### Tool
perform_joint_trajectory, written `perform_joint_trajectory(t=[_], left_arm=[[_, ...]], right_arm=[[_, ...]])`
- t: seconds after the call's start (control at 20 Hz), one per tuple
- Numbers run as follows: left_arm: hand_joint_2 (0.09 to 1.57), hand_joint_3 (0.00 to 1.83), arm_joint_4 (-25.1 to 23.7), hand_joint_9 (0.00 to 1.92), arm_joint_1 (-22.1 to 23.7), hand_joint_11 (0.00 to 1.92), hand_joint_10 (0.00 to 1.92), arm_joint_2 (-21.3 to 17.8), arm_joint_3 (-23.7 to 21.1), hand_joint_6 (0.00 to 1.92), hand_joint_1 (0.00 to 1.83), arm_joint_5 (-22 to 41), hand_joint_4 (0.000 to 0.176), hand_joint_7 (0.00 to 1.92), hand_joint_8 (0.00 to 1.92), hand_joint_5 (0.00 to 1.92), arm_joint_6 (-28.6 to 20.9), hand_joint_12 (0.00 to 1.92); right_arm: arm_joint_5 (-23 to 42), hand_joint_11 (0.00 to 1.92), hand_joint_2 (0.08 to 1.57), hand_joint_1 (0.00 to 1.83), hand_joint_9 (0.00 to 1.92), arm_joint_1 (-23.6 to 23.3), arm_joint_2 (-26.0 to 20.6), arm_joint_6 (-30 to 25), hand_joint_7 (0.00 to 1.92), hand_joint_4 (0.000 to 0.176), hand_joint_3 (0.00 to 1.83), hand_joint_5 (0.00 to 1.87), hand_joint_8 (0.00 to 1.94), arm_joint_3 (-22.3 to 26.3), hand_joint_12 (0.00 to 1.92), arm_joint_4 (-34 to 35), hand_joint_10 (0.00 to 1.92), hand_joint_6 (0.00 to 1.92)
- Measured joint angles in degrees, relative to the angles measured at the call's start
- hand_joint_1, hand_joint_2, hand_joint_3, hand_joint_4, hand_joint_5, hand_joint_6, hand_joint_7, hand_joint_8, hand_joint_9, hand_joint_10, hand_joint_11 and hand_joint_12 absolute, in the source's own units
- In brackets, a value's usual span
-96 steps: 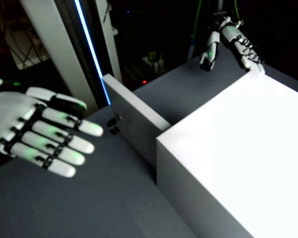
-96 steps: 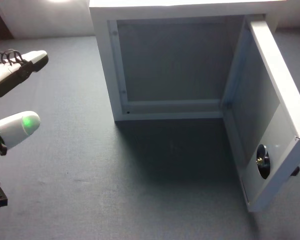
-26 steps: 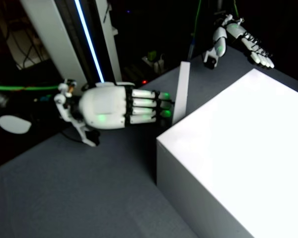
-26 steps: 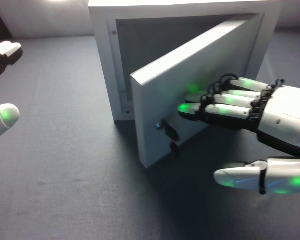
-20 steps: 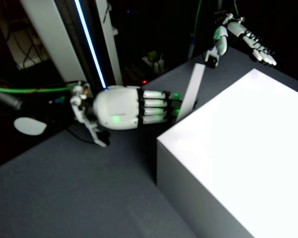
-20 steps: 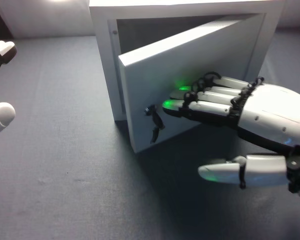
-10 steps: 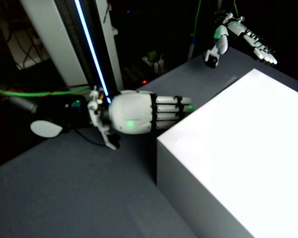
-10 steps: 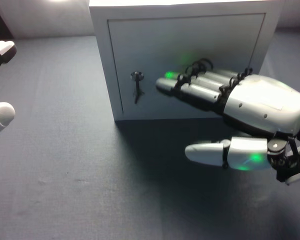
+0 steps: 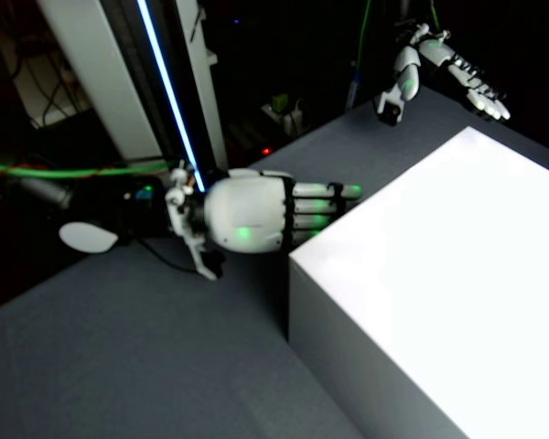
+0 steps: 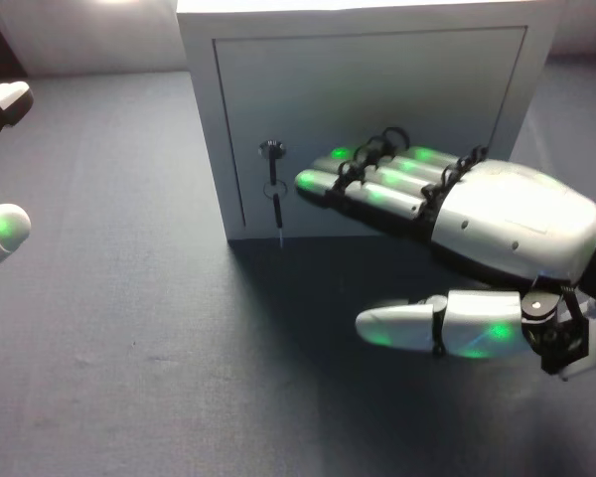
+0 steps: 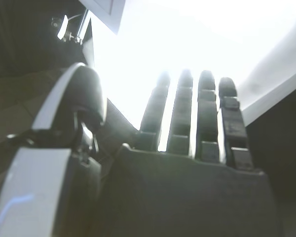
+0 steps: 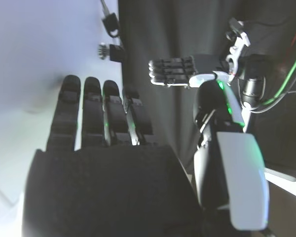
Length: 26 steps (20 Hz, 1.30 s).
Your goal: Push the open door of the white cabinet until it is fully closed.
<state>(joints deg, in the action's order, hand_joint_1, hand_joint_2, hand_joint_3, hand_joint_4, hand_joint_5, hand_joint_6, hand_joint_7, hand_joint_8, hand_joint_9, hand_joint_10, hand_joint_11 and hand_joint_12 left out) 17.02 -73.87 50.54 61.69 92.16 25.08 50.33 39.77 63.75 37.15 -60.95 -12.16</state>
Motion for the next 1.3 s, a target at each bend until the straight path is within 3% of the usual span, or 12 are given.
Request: perform_joint_trajectory(t=[0.1,0.15,0.2,0.5,0.65,0.7,0.75,0.8,0.9,1.0,1.2,1.3], left_arm=[[1.46,0.0,0.07,0.05,0.0,0.0,0.0,0.0,-0.11,0.0,0.0,0.02,0.0,0.07,0.0,0.06,0.0,0.07],[1.46,0.0,0.02,0.03,0.0,0.0,0.0,0.0,-0.11,0.0,0.0,-0.02,0.0,0.06,0.0,0.06,0.02,0.02],[1.45,0.0,0.0,0.03,0.0,0.0,0.0,0.0,-0.11,0.0,0.0,0.02,0.0,0.05,0.0,0.05,0.02,0.02],[1.45,0.0,0.35,0.05,-0.04,0.02,0.01,0.0,-0.28,0.0,0.0,0.04,0.0,0.07,0.01,0.06,0.02,0.01],[1.46,0.0,0.46,0.04,-0.22,0.02,0.01,0.0,-0.28,0.01,0.11,-0.09,0.0,0.08,0.01,0.08,0.02,0.01],[1.46,0.0,0.66,0.07,-0.22,0.06,0.02,0.0,-0.28,0.01,0.12,0.0,0.0,0.1,0.01,0.09,0.02,0.03],[1.46,0.0,0.46,0.07,-0.24,0.06,0.01,0.0,-0.28,0.0,0.09,0.04,0.0,0.1,0.01,0.07,0.04,0.03],[1.44,0.0,0.33,0.06,-0.24,0.06,0.01,0.0,-0.28,0.0,0.02,-0.09,0.011,0.08,0.0,0.04,0.04,0.04],[1.44,0.0,0.26,0.06,-0.22,0.06,0.0,0.0,-0.28,0.0,0.0,0.04,0.015,0.08,0.0,0.0,0.0,0.05],[1.44,0.01,0.44,0.01,-0.22,0.0,0.0,0.0,-0.28,0.0,0.0,0.0,0.028,0.03,0.0,0.0,0.02,0.24],[1.42,0.0,0.42,0.0,0.2,0.0,0.0,0.0,-0.15,0.0,0.11,0.02,0.017,0.0,0.0,0.0,0.04,0.02],[1.41,0.0,0.68,0.0,0.96,0.0,0.0,-0.02,-0.02,0.0,0.12,-0.15,0.017,0.0,0.0,0.0,0.24,0.0]], right_arm=[[0.81,0.0,1.29,0.07,0.02,0.0,-0.85,-1.09,0.0,0.0,0.0,0.0,0.0,1.33,0.23,-1.38,0.0,0.0],[1.55,0.0,1.25,0.21,0.11,0.07,-1.38,-1.4,0.04,0.0,0.0,0.0,0.0,1.95,0.44,-1.92,0.02,0.0],[3.15,0.0,1.21,0.32,0.11,0.52,-2.51,-1.81,0.06,0.0,0.0,0.0,0.0,2.82,0.42,-2.12,0.02,0.0],[9.53,0.0,1.23,0.3,0.12,4.96,-9.25,-2.14,0.14,0.0,0.0,0.07,0.01,7.26,0.61,0.04,0.01,0.01],[14.71,0.0,1.26,0.24,0.14,9.38,-13.94,-0.92,0.07,0.0,0.0,0.0,0.0,9.4,1.14,1.62,0.01,0.0],[16.22,0.0,1.26,0.23,0.09,10.88,-14.99,0.52,0.05,0.0,0.0,0.01,0.0,10.19,1.09,4.11,0.01,0.0],[17.7,0.0,1.25,0.14,0.1,12.35,-16.55,1.9,0.08,0.0,0.0,0.0,0.01,10.93,0.81,5.53,0.01,0.0],[19.47,0.0,1.24,0.15,0.04,13.7,-17.9,2.89,0.03,0.0,0.0,0.0,0.0,11.63,0.38,7.08,0.01,0.0],[23.3,0.0,1.25,0.18,0.02,16.72,-20.15,5.11,0.05,0.0,0.0,0.0,0.01,12.83,0.03,10.86,0.0,0.0],[26.86,0.0,1.24,0.19,0.0,20.61,-21.94,6.88,0.0,0.0,0.0,0.0,0.0,13.92,0.0,15.26,0.0,0.0],[35.6,0.0,1.27,0.26,0.0,29.49,-23.98,9.07,0.0,0.0,0.01,0.0,0.0,14.67,0.0,25.29,0.0,0.0],[38.77,0.0,1.26,0.26,0.0,32.65,-24.39,9.33,0.0,0.049,0.0,0.0,0.0,15.04,0.0,30.53,0.0,0.0]])
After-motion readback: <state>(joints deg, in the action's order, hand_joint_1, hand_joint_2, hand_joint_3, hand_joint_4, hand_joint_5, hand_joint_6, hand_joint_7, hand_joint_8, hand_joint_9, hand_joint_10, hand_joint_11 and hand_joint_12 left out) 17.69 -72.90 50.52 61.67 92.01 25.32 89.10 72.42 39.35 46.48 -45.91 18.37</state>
